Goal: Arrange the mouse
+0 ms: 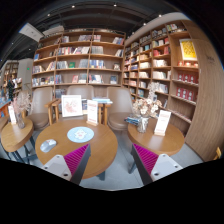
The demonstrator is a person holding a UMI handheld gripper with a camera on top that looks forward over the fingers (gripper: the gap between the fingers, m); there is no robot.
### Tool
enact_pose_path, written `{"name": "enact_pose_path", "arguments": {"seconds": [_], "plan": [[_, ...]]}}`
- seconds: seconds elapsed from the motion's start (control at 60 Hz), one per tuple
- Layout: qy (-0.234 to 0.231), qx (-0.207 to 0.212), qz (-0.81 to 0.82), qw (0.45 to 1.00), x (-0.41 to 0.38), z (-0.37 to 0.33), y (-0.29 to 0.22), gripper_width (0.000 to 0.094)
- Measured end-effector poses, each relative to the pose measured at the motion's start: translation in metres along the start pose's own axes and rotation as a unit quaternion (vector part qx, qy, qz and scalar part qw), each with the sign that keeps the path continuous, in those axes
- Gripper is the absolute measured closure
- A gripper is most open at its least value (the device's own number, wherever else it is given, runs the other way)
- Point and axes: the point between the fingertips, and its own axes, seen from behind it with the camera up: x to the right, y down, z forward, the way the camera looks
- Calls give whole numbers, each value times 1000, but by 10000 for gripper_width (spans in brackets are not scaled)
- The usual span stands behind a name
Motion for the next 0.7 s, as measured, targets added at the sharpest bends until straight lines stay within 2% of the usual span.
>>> {"name": "enact_pose_path", "arguments": {"seconds": [0.333, 0.7], "plan": [[-38, -23, -8, 999, -66, 8, 22, 77], [-120, -34, -21, 992, -220, 0, 49, 80]]}}
